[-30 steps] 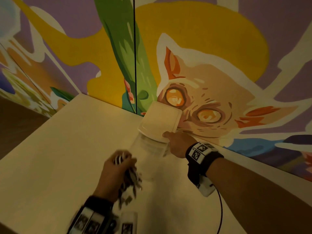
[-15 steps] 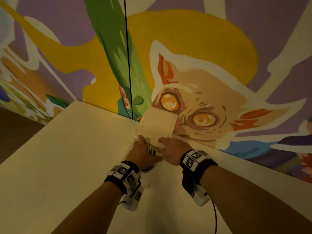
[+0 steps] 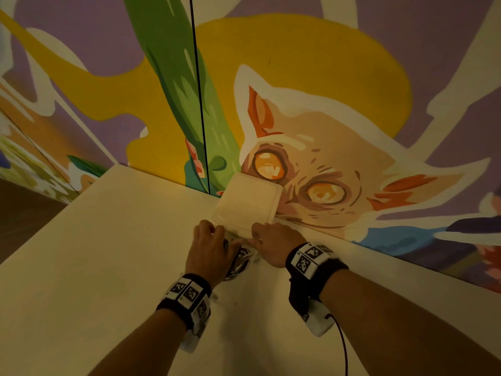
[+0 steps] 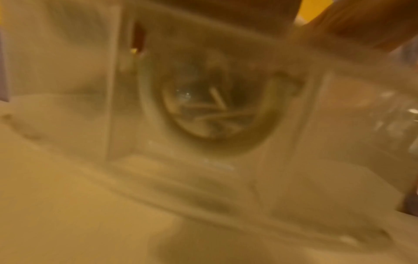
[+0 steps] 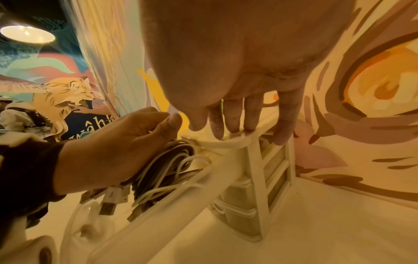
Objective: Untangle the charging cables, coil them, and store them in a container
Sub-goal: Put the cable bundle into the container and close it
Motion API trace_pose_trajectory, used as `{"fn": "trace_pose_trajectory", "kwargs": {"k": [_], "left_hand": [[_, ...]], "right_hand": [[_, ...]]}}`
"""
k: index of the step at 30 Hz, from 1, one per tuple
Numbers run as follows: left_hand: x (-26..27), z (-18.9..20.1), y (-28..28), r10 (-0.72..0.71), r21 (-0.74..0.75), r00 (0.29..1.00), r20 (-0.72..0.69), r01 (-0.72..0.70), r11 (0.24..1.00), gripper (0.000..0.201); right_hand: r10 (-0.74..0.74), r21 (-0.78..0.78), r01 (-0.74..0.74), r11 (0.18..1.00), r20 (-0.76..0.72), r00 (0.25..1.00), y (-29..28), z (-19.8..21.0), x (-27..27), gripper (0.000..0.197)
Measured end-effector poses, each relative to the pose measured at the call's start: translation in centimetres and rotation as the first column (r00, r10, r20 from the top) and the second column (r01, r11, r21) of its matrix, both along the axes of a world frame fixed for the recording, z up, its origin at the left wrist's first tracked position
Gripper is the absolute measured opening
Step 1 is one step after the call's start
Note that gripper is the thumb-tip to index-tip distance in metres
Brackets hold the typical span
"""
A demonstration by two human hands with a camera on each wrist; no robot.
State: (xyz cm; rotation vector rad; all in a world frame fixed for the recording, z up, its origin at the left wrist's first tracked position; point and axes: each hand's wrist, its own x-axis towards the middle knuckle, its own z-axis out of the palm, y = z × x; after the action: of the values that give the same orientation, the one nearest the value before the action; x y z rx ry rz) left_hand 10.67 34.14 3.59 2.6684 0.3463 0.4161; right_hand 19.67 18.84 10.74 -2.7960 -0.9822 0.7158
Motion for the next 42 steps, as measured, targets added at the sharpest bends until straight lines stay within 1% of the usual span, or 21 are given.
{"fn": "trace_pose_trajectory", "kwargs": {"k": [1,2,3,4,7,10,12,14,17,18,21,24,25,27,30,33,35,36,38,40,42], "left_hand": [[0.1,0.1,0.3,0.020,0.081,1.000,0.021,-0.021,0.997,0.052],[0.3,0.0,0.7,0.026,0.129,0.999,0.041,-0.031,0.991,0.050],[0.5,0.0,1.0,0.013,0.143,0.998,0.059,-0.022,0.990,0.048],[0.6,-0.2,1.2,-0.014,0.136,0.998,0.066,0.005,0.991,0.044],[1.1,-0.8,1.0,-0.077,0.069,0.995,0.063,0.072,0.995,0.020],[1.2,-0.7,0.8,-0.119,0.078,0.992,0.043,0.116,0.990,0.024],[1.1,-0.7,0.9,-0.149,0.108,0.987,0.056,0.142,0.984,0.023],[0.9,-0.6,1.1,-0.167,0.106,0.982,0.086,0.158,0.982,0.022],[-0.3,-0.3,0.8,-0.227,0.054,0.963,0.149,0.221,0.974,0.032],[-1.2,0.0,0.6,-0.257,0.048,0.956,0.140,0.253,0.966,0.036],[-4.8,-0.6,0.2,-0.316,0.113,0.948,0.022,0.312,0.943,0.053],[-7.7,-1.9,0.4,-0.342,0.206,0.923,-0.174,0.374,0.904,0.089],[-8.0,-2.2,0.7,-0.353,0.222,0.914,-0.199,0.393,0.892,0.098],[-7.9,-2.5,1.2,-0.386,0.239,0.895,-0.222,0.434,0.869,0.106],[-7.0,-2.4,1.8,-0.403,0.278,0.875,-0.270,0.471,0.837,0.108],[-5.3,-1.9,1.7,-0.367,0.305,0.885,-0.287,0.448,0.841,0.107],[-4.1,-1.4,1.8,-0.353,0.322,0.884,-0.307,0.446,0.835,0.107],[-3.9,-1.3,1.8,-0.350,0.307,0.881,-0.318,0.444,0.842,0.108],[-4.4,-1.2,1.3,-0.322,0.249,0.890,-0.322,0.408,0.879,0.104],[-5.7,-1.8,0.5,-0.274,0.188,0.920,-0.280,0.332,0.924,0.095],[-6.4,-2.4,-0.2,-0.241,0.151,0.946,-0.215,0.276,0.949,0.088]], "right_hand": [[0.007,-0.005,-0.007,1.000,-0.001,1.000,0.0,0.0,0.1,0.034],[0.012,-0.012,-0.012,1.000,-0.001,1.000,0.0,0.0,0.1,0.034],[0.017,-0.019,-0.017,1.000,0.002,1.000,0.0,0.0,0.2,0.036],[0.021,-0.026,-0.021,0.999,0.008,1.000,0.1,0.0,0.1,0.039],[0.040,-0.042,-0.038,0.998,0.028,0.999,0.2,0.2,0.0,0.050],[0.043,-0.051,-0.039,0.998,0.081,0.996,0.5,0.3,-0.4,0.058],[0.032,-0.054,-0.024,0.998,0.144,0.989,1.0,0.0,-1.0,0.063],[-0.005,-0.040,0.014,0.999,0.202,0.979,1.5,-0.6,-2.0,0.065],[-0.039,-0.022,0.047,0.999,0.265,0.963,2.0,-1.6,-2.8,0.053],[-0.045,-0.021,0.052,0.998,0.278,0.960,1.9,-1.8,-2.8,0.050],[-0.046,-0.030,0.058,0.998,0.307,0.951,1.9,-2.1,-2.5,0.052],[-0.014,-0.072,0.040,0.997,0.328,0.945,2.2,-2.4,-2.5,0.054],[-0.003,-0.082,0.032,0.996,0.336,0.942,2.3,-2.5,-2.6,0.054],[-0.001,-0.071,0.026,0.997,0.341,0.940,2.4,-2.6,-2.6,0.052],[-0.011,0.001,0.011,1.000,0.337,0.941,2.1,-2.6,-2.6,0.052],[-0.001,0.063,-0.022,0.998,0.342,0.940,1.5,-2.2,-2.4,0.053],[0.009,0.063,-0.032,0.997,0.332,0.943,1.1,-1.9,-2.1,0.053],[0.014,0.049,-0.031,0.998,0.320,0.947,1.0,-1.7,-1.9,0.055],[0.006,0.026,-0.014,1.000,0.290,0.957,1.2,-1.4,-1.8,0.057],[-0.005,0.018,0.000,1.000,0.285,0.959,1.5,-1.2,-1.8,0.056],[-0.004,0.017,-0.001,1.000,0.294,0.956,1.6,-1.2,-1.7,0.053]]}}
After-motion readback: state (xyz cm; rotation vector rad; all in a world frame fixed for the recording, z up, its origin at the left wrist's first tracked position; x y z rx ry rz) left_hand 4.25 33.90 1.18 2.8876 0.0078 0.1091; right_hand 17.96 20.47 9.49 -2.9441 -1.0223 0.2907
